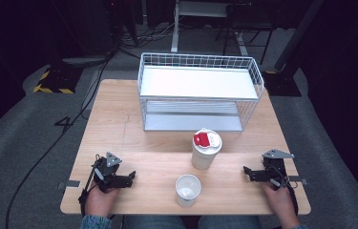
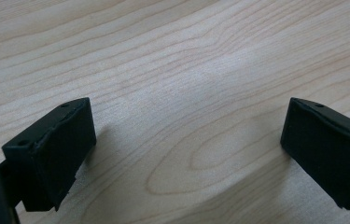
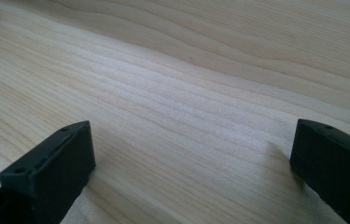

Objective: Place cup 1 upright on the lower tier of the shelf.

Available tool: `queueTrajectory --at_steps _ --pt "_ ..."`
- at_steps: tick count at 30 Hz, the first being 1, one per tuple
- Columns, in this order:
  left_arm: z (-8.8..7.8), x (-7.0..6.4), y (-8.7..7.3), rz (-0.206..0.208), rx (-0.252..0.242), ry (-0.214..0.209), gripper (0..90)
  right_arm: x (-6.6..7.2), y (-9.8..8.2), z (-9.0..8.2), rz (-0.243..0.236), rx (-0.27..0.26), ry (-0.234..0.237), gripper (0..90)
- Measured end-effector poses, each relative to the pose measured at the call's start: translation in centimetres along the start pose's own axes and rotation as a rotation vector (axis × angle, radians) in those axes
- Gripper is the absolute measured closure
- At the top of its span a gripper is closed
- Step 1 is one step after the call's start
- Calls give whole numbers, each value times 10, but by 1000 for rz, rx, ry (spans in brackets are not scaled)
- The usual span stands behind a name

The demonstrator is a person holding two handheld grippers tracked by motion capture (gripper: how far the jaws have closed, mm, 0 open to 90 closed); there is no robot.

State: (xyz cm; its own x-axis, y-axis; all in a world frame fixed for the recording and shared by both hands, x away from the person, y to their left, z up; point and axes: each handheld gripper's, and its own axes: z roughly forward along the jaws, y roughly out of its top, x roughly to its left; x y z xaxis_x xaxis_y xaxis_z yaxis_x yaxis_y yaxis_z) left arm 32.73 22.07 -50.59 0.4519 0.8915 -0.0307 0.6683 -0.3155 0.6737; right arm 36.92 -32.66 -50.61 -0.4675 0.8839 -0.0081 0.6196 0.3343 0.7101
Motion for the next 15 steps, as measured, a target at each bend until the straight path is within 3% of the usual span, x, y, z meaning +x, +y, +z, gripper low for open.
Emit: queueTrajectory --at_steps 15 --pt "2 -3 3 -13 3 14 31 1 0 0 5 0 -3 3"
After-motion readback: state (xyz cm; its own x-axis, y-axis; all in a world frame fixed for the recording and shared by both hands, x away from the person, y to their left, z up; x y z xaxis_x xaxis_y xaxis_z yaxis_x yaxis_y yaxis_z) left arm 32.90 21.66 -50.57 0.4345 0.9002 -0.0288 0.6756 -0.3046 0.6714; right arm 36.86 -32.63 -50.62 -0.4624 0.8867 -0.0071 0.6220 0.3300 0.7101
